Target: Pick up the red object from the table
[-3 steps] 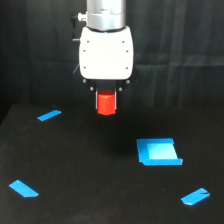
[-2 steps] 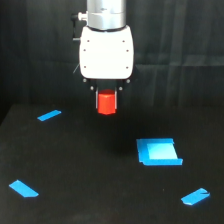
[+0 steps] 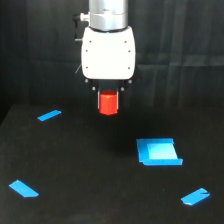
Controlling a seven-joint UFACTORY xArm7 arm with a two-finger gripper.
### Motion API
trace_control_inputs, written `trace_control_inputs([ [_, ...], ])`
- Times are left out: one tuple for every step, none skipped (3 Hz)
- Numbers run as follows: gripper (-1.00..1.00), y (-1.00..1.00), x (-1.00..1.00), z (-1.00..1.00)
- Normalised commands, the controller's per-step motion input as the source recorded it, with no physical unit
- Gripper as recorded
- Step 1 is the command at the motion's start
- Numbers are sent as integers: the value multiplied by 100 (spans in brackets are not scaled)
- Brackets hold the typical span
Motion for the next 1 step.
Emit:
trace_control_inputs([
  [-98,5,7,5],
])
